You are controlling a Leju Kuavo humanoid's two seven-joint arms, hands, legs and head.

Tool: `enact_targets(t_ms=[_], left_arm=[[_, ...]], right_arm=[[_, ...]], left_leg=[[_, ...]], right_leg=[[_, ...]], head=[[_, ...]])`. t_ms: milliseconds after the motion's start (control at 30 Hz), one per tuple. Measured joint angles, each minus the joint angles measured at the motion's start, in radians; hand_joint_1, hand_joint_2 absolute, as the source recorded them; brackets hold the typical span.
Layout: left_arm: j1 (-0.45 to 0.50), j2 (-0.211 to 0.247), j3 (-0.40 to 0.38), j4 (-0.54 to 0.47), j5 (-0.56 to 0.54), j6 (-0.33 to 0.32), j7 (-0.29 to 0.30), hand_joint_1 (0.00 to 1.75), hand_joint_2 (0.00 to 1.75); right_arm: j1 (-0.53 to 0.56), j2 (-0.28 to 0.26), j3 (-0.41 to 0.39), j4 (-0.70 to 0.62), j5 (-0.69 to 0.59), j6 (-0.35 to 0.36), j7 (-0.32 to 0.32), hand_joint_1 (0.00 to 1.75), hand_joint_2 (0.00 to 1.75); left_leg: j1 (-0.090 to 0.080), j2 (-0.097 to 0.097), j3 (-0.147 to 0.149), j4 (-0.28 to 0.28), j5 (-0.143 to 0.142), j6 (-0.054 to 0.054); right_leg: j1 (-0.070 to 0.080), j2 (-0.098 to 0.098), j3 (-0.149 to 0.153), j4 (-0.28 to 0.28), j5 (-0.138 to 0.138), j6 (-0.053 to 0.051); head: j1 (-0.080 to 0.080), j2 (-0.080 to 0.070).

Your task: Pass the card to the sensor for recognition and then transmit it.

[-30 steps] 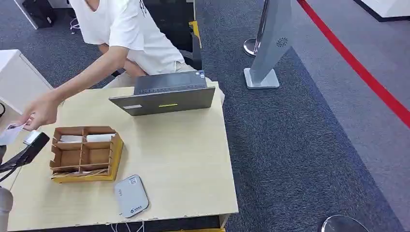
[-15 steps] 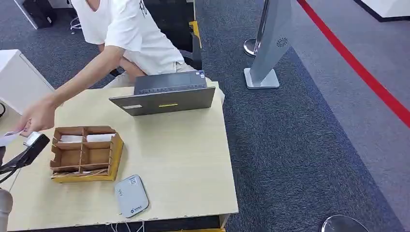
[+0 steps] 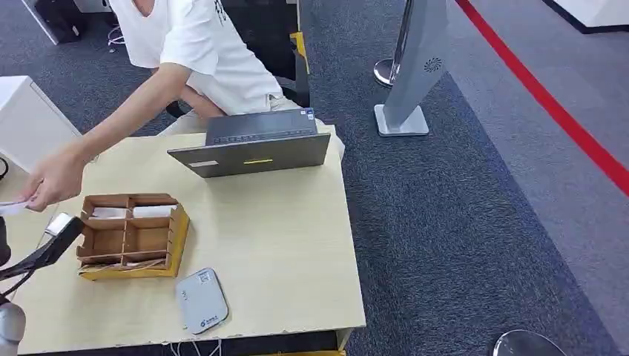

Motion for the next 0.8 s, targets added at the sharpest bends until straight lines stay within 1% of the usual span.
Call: enact_targets(t_ms=[200, 333, 600, 800], left_arm=[[0.009, -0.015, -0.004, -0.017, 0.004, 0.000, -0.002, 1.75, 1.75], [0.029, -0.036, -0.019, -0.042, 0.000, -0.011, -0.004, 1.75, 1.75], [0.091, -0.116, -0.087, -0.139, -0.045, -0.017, -0.006, 1.75, 1.75], [0.141, -0.179, -0.179, -0.222, -0.086, -0.041, -0.010, 1.75, 1.75]], right_arm=[[0.000, 0.000, 0.000, 0.000, -0.003, 0.000, -0.001, 0.00, 1.75], [0.000, 0.000, 0.000, 0.000, -0.007, -0.003, 0.002, 0.00, 1.75], [0.000, 0.000, 0.000, 0.000, -0.015, -0.003, 0.003, 0.00, 1.75], [0.001, 0.000, 0.000, 0.000, -0.018, -0.006, 0.000, 0.00, 1.75]], left_leg=[[0.000, 0.000, 0.000, 0.000, 0.000, 0.000], [0.000, 0.000, 0.000, 0.000, 0.000, 0.000], [-0.001, 0.000, 0.000, 0.000, 0.000, 0.000], [-0.001, 0.000, 0.000, 0.000, 0.000, 0.000]], right_leg=[[0.000, 0.000, 0.000, 0.000, 0.000, 0.000], [0.000, 0.000, 0.000, 0.000, 0.000, 0.000], [-0.001, 0.000, 0.000, 0.000, 0.000, 0.000], [-0.001, 0.000, 0.000, 0.000, 0.000, 0.000]], head=[[0.000, 0.000], [0.000, 0.000], [0.000, 0.000], [0.000, 0.000]])
